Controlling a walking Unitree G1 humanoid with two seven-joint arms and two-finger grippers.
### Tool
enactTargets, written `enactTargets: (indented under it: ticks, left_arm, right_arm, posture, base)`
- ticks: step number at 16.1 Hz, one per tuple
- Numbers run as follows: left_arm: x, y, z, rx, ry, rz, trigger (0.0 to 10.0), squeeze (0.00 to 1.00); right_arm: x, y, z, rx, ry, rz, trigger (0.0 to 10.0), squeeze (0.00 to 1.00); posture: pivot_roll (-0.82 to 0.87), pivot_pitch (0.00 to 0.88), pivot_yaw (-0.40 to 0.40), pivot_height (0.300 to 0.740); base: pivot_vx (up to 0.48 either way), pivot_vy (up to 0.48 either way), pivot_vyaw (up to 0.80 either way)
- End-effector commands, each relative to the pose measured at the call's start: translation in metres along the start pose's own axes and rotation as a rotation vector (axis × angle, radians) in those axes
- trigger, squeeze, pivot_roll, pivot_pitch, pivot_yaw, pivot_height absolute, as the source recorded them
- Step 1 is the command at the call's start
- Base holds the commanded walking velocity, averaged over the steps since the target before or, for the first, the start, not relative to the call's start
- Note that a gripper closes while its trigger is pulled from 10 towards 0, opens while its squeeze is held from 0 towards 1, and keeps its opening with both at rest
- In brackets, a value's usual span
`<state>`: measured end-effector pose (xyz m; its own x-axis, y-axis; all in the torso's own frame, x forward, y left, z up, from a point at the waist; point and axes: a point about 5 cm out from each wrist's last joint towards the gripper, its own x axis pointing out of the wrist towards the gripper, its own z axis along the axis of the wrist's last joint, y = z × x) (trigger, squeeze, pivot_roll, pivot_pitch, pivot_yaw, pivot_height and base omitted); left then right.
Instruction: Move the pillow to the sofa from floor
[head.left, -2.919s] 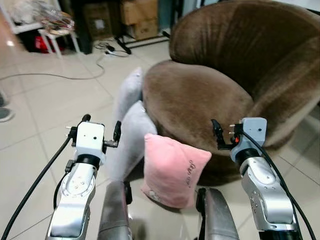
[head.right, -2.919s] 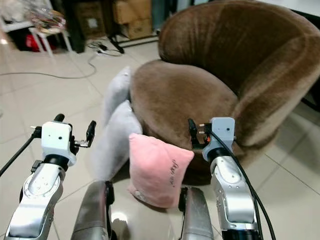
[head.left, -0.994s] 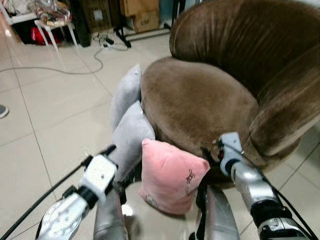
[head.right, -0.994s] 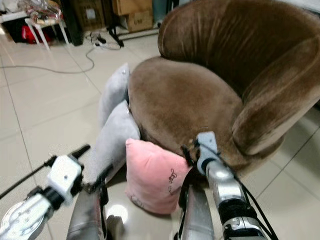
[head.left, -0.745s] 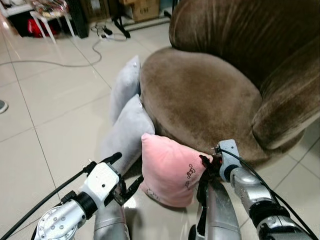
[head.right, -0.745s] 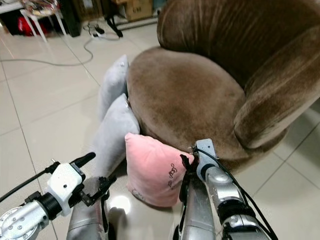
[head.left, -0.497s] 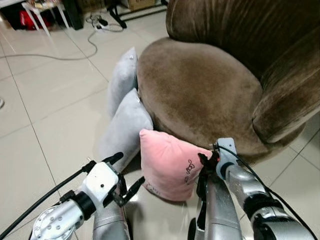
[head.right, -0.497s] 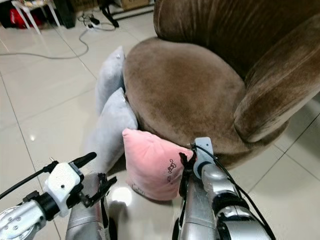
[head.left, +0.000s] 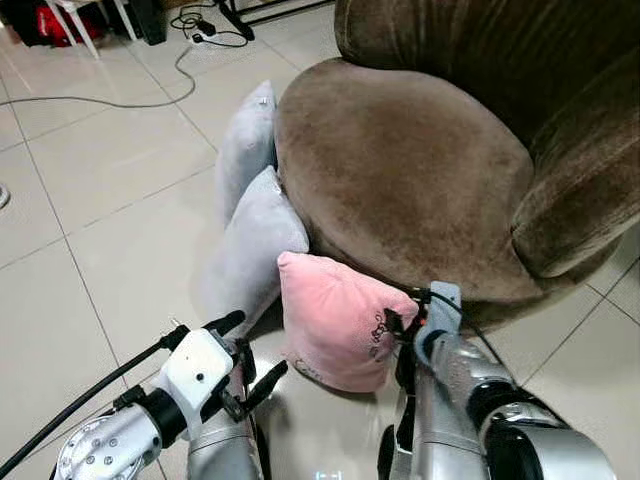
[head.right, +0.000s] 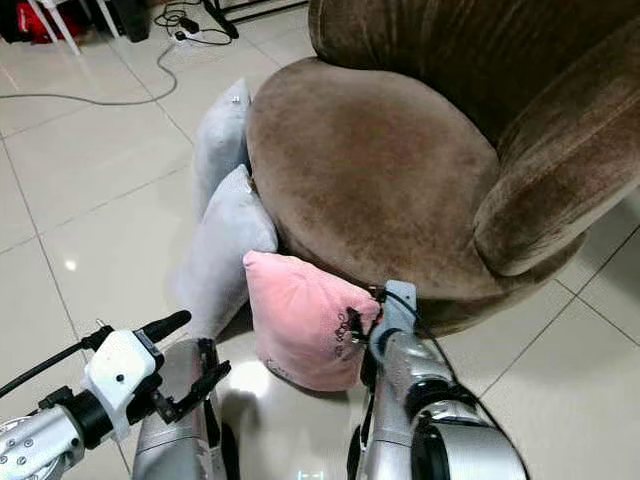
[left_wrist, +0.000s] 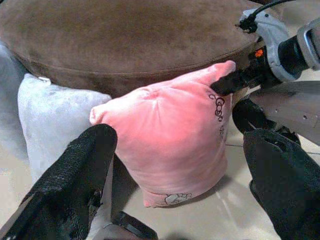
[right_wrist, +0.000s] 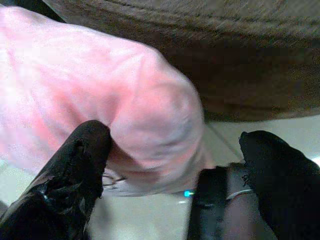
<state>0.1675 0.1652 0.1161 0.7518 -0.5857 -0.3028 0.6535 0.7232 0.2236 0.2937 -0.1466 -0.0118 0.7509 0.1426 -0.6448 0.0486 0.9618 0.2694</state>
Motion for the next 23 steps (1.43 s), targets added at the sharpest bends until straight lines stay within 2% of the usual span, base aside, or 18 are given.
enactTargets:
  ticks: [1, 2, 3, 4, 11, 18, 23]
  left_arm:
    - [-0.003, 0.002, -0.003, 0.001, 0.017, 0.002, 10.0, 0.00]
    - [-0.003, 0.003, -0.004, 0.001, 0.020, 0.006, 10.0, 0.00]
    - [-0.004, 0.004, -0.005, 0.002, 0.022, 0.008, 10.0, 0.00]
    - [-0.005, 0.005, -0.005, 0.003, 0.023, 0.009, 10.0, 0.00]
    - [-0.005, 0.006, -0.013, 0.009, 0.031, 0.012, 10.0, 0.00]
    - [-0.009, 0.016, -0.044, -0.002, 0.062, 0.023, 10.0, 0.00]
    - [-0.007, 0.030, -0.071, -0.007, 0.080, 0.037, 10.0, 0.00]
  right_arm:
    - [0.001, 0.003, -0.003, 0.034, 0.009, -0.003, 10.0, 0.00]
    - [0.002, 0.007, 0.000, 0.064, -0.010, 0.014, 5.6, 0.00]
    - [0.002, 0.013, 0.002, 0.100, -0.028, 0.042, 2.4, 0.00]
    - [0.003, 0.015, 0.002, 0.104, -0.031, 0.052, 0.0, 0.00]
    - [0.003, 0.022, 0.007, 0.140, -0.085, 0.112, 0.0, 0.00]
    - [0.003, 0.027, 0.004, 0.139, -0.085, 0.145, 0.0, 0.00]
    - [0.003, 0.029, 0.005, 0.131, -0.090, 0.175, 0.0, 0.00]
  posture:
    - [0.15, 0.188, 0.014, 0.521]
    - [0.15, 0.187, 0.013, 0.521]
    - [0.15, 0.183, 0.012, 0.521]
    - [0.15, 0.183, 0.012, 0.521]
    - [0.14, 0.179, 0.006, 0.521]
    - [0.14, 0.170, 0.003, 0.521]
    - [0.14, 0.154, 0.000, 0.521]
  base:
    - [0.000, 0.000, 0.00]
    - [0.000, 0.000, 0.00]
    - [0.000, 0.000, 0.00]
    - [0.000, 0.000, 0.00]
    - [0.000, 0.000, 0.00]
    - [0.000, 0.000, 0.00]
    - [0.000, 0.000, 0.00]
